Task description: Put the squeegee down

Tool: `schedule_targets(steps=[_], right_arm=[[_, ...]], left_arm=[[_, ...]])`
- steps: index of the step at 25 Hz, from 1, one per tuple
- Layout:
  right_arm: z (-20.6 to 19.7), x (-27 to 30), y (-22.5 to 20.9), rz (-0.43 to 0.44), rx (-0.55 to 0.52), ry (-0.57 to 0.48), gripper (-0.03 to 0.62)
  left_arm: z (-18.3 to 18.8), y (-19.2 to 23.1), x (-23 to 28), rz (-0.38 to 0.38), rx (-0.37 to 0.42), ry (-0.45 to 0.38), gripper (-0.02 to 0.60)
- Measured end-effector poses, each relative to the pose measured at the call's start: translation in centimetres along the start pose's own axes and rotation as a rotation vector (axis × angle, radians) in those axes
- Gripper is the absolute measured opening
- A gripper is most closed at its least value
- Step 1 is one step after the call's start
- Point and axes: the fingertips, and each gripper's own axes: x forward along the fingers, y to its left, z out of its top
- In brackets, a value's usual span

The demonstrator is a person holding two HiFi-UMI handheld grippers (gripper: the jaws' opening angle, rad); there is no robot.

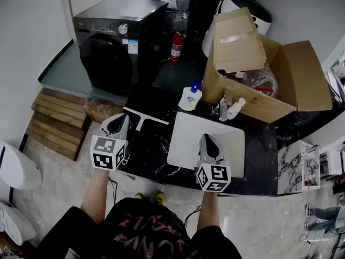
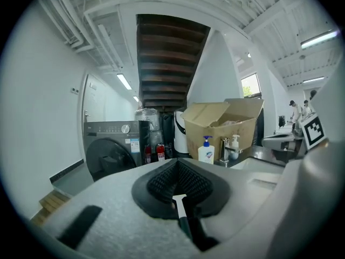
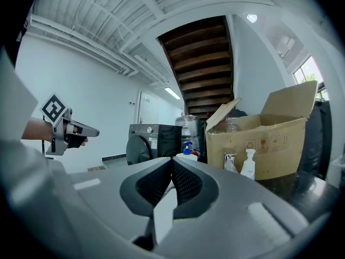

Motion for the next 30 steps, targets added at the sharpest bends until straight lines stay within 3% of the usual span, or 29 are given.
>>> schedule_targets(steps=[11,30], right_arm=[[0.7,-0.5,-0.2,-0.008,0.015,-0.011,0.003],[1.9,-0.8,-0.5,-0.014,-0.007,-0.023,0.002]], left_arm=[[1.8,-0.8,-1.4,-0.005,0.028,-0.055,0.006],[2.4,-0.5,-1.4,-0.018,0.067,-0.068,0.006]])
